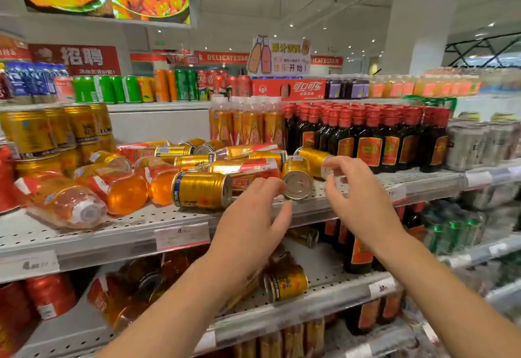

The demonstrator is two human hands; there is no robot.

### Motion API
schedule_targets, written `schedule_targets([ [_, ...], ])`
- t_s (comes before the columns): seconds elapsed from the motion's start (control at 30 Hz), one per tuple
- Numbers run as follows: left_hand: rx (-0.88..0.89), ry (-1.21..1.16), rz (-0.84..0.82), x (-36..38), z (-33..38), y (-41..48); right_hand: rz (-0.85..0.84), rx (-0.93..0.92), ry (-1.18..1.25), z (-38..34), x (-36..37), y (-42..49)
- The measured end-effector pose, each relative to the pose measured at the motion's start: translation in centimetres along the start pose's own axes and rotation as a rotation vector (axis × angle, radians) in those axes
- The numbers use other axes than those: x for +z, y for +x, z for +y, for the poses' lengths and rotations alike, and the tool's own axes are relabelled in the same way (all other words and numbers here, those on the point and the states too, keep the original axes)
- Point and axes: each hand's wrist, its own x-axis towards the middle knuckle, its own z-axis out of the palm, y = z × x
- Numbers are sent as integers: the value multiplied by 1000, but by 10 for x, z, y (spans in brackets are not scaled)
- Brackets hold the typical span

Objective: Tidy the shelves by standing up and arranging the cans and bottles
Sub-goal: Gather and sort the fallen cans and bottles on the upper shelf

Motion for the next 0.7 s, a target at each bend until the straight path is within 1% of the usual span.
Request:
schedule_targets([
  [0.07,39,108,59,10,4,12,22,4,-55,10,4,7],
  [0.13,63,184,121,23,7,22,-3,-19,-111,23,10,18],
  [0.27,97,380,151,46,13,39,-13,-108,-343,42,15,53],
  [0.37,29,513,164,56,19,52,-48,-164,-479,49,23,74],
  [0.47,-57,643,135,62,22,60,-115,-190,-568,59,33,86],
  [0.57,-117,681,106,66,23,65,-181,-198,-609,70,43,90],
  [0.63,-150,659,88,69,25,66,-235,-192,-577,76,49,90],
  [0.7,-163,615,82,71,26,65,-244,-189,-540,79,51,88],
])
